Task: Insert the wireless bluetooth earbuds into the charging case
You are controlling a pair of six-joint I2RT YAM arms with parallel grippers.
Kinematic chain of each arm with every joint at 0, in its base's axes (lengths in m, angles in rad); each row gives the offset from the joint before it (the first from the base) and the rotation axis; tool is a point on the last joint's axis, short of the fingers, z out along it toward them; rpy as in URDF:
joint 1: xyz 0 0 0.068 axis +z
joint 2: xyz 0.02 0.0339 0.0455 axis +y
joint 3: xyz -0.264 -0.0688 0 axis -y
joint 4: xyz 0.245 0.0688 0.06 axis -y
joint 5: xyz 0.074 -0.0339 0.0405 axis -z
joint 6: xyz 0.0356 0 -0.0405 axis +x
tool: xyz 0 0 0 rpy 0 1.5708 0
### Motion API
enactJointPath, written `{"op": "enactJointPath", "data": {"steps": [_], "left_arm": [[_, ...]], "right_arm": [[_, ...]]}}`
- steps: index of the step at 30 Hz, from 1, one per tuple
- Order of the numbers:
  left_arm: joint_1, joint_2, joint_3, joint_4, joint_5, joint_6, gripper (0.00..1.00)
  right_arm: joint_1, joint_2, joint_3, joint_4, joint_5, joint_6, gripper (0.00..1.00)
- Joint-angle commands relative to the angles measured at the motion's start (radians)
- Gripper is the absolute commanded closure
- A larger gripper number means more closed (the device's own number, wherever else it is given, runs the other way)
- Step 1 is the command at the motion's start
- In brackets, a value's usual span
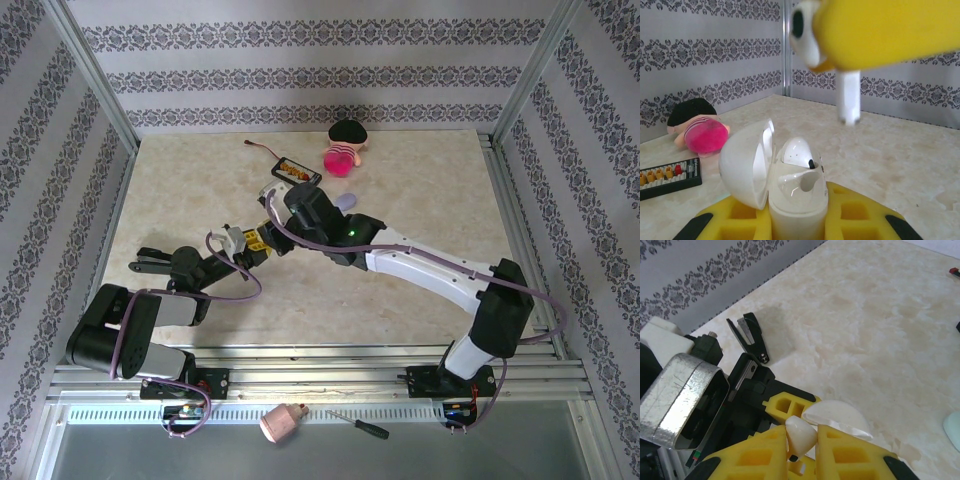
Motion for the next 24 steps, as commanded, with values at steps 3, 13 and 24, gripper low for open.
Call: {"op": "enactJointPath", "data": {"steps": [3, 13, 24], "left_arm": [[-0.007, 0.015, 0.023, 0.056, 0.052, -0.039, 0.97], [-0.007, 0.017, 0.026, 0.056, 0.057, -0.047, 0.97], [-0.007, 0.01, 0.033, 0.052, 0.052, -0.057, 0.97]], "right_arm": [[0.011, 0.04, 0.043, -0.029, 0.051, -0.045, 0.84], [0.02, 0.071, 0.058, -0.066, 0.136, -0.075, 0.86], [0.043, 0.068, 0.041, -0.079, 0.161, -0.126, 0.86]]}}
